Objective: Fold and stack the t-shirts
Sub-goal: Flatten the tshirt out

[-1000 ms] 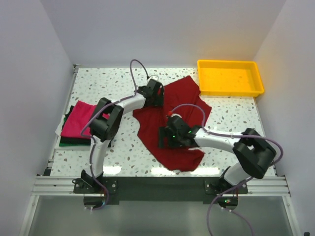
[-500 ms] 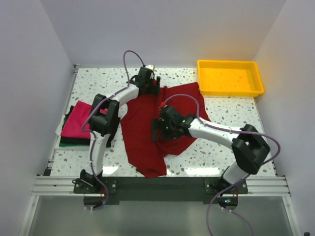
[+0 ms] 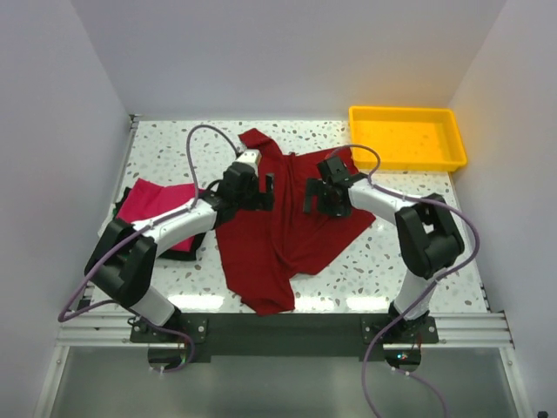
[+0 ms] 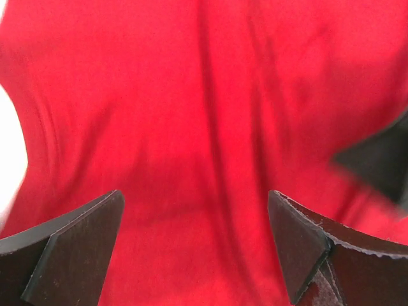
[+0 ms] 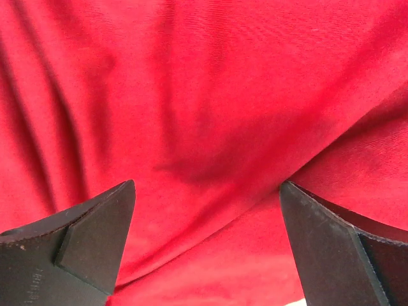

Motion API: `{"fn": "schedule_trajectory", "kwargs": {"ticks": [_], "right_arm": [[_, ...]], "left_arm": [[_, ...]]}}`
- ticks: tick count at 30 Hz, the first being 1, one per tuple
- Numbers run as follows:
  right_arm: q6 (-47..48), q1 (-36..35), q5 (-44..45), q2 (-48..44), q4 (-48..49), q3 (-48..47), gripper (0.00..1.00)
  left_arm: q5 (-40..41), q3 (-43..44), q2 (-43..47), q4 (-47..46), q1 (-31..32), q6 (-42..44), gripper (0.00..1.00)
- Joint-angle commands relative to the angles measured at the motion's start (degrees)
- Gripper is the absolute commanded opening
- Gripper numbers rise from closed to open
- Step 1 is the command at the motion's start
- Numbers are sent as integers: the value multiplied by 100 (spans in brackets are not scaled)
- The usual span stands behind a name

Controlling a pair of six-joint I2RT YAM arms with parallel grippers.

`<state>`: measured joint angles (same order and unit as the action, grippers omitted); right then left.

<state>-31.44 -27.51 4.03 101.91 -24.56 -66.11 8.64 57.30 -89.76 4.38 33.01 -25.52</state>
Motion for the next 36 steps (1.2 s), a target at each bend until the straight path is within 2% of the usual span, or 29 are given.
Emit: {"fn": "schedule_trajectory", "kwargs": {"ticks": [1, 4, 10, 13, 17, 19, 22, 25, 27, 30, 31, 33, 34, 36], "right_arm": [[165, 253, 142, 180, -40, -254, 99], [112, 552, 124, 128, -41, 79, 99], [86, 1333, 141, -345, -49, 1011, 99], [138, 1904, 72, -479, -67, 1275, 99], [243, 2504, -34, -549, -14, 1407, 99], [279, 2653, -52, -523, 12, 1399, 99], [375, 2654, -393, -531, 205, 1311, 99], [437, 2645, -508, -759, 223, 1188, 99], [472, 2645, -500, -1092, 118, 1127, 99], [463, 2645, -570, -1671, 4, 1179, 99], [455, 2645, -614, -1796, -5, 1214, 99], [411, 2645, -658, -2042, -49, 1345, 99], [402, 2645, -632, -2252, -84, 1381, 99], [384, 2645, -527, -2473, -295, 1486, 99]], "left_arm": [[374, -517, -16, 89, 74, -515, 100], [673, -632, -243, 150, 74, -516, 100], [954, 8, -1218, 370, -14, -244, 100], [903, 623, -1860, 475, -233, -68, 100], [674, 1860, -2860, 634, -524, 222, 100], [560, 2292, -3161, 686, -638, 423, 100], [419, 3424, -3767, 958, -691, 626, 100], [366, 3954, -3778, 1152, -691, 732, 100], [357, 3947, -3559, 1196, -691, 741, 100], [349, 3282, -2646, 1118, -665, 601, 100], [375, 2679, -2035, 996, -647, 488, 100], [576, 1991, -1364, 907, -569, 172, 100], [629, 1247, -690, 793, -525, 39, 100], [770, 497, -71, 740, -428, -520, 100]]}}
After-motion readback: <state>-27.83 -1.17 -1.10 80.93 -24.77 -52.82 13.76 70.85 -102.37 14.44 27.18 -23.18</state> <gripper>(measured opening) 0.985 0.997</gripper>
